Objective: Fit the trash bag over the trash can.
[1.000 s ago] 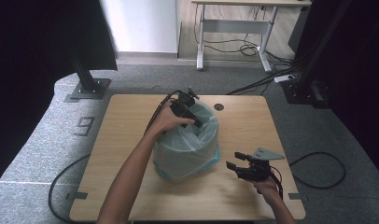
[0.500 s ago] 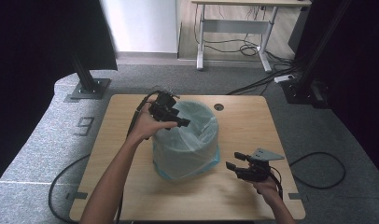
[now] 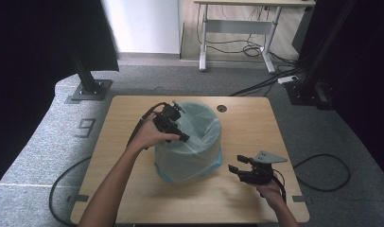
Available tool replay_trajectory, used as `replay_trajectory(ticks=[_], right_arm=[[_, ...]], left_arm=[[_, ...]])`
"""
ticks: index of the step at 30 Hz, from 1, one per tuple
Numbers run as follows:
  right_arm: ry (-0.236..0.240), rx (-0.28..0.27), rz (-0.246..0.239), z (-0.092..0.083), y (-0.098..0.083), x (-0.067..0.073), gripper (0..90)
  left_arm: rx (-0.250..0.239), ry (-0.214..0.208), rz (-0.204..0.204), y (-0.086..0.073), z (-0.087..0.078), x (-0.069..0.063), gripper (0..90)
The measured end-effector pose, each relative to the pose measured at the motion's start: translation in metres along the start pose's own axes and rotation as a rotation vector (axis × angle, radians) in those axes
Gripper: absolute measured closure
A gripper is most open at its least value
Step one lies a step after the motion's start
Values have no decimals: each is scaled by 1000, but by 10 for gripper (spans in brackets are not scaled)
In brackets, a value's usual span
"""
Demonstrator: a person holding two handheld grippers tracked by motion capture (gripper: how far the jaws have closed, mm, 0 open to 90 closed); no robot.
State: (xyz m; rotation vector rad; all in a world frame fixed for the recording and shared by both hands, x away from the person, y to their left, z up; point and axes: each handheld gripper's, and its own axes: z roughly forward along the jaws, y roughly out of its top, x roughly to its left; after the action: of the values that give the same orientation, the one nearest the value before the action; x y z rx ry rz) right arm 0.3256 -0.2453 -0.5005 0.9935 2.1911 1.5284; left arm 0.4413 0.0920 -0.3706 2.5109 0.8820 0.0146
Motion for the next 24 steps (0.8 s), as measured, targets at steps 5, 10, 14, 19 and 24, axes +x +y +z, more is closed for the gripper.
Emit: replay_trajectory(ticks=[5, 10, 14, 19, 24], right_arm=[[-10, -2, 8, -2, -1, -3, 367], [-12, -6, 4, -3, 0, -3, 368], [-12, -5, 2, -2, 0, -2, 368], [-13, -4, 0, -1, 0, -1, 367], [-13, -3, -3, -1, 0, -1, 367]], left_arm=[[-37, -1, 2, -1, -4, -1, 302], [-120, -6, 6, -10, -15, -4, 300], [-208, -11, 11, -19, -29, -7, 298], [-304, 0, 18, -35, -47, -12, 298], [-370, 2, 2, -55, -58, -14, 298]])
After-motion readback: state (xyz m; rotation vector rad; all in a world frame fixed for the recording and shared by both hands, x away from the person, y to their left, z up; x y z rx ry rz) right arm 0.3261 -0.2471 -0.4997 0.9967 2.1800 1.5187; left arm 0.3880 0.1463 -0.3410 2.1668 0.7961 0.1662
